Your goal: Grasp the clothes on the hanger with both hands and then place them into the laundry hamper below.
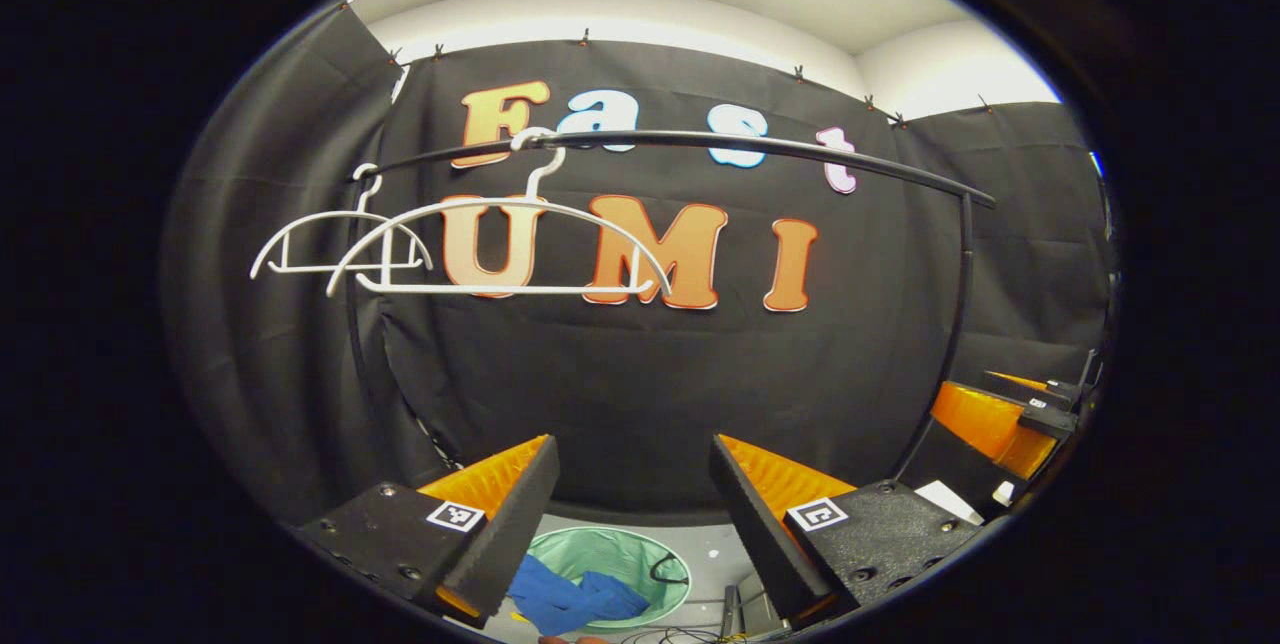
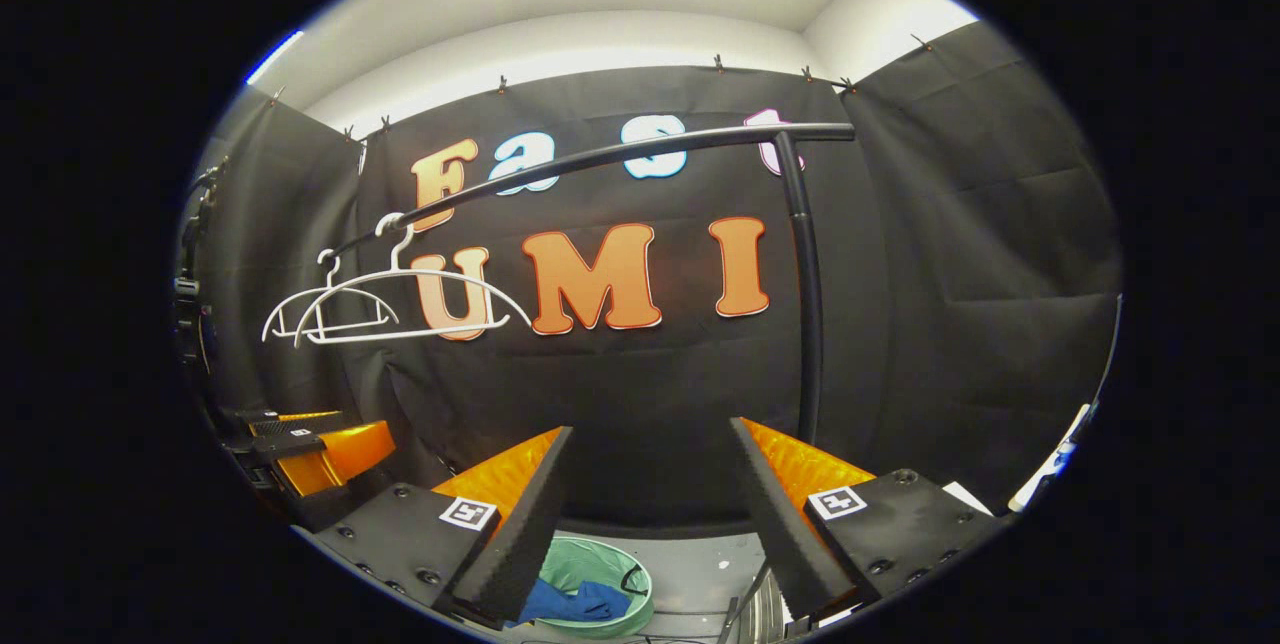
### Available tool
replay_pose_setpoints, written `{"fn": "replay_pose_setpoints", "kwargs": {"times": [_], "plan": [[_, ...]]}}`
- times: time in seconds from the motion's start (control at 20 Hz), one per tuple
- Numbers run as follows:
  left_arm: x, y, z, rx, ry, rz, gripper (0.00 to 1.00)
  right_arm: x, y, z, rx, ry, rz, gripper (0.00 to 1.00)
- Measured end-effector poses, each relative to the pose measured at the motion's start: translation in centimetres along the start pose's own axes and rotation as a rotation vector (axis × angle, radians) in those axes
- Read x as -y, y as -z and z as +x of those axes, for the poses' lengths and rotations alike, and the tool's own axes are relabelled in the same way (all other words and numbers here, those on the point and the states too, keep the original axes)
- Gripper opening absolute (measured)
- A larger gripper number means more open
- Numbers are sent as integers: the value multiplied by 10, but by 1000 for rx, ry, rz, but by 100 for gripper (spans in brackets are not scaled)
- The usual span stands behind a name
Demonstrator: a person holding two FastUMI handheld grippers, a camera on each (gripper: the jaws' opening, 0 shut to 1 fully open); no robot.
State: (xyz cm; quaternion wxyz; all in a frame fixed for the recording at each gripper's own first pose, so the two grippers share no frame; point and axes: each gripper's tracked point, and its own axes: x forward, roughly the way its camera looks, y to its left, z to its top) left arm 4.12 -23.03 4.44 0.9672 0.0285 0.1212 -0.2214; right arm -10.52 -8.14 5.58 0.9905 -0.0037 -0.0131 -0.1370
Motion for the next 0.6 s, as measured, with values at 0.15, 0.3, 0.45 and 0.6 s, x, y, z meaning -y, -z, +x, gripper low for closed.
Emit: {"fn": "replay_pose_setpoints", "kwargs": {"times": [0.15, 0.3, 0.45, 0.6], "plan": [[-1, -3, 3, 34, -28, -13, 93, 16, -13, -2, 29, 31, -21, 89], [-7, -8, 4, 88, -74, -5, 92, 22, -24, -8, 55, 63, -57, 89], [-18, -21, -2, 119, -102, -7, 92, 20, -33, -10, 78, 92, -81, 88], [-34, -25, 1, 127, -108, -12, 98, 14, -37, -5, 87, 130, -70, 88]]}}
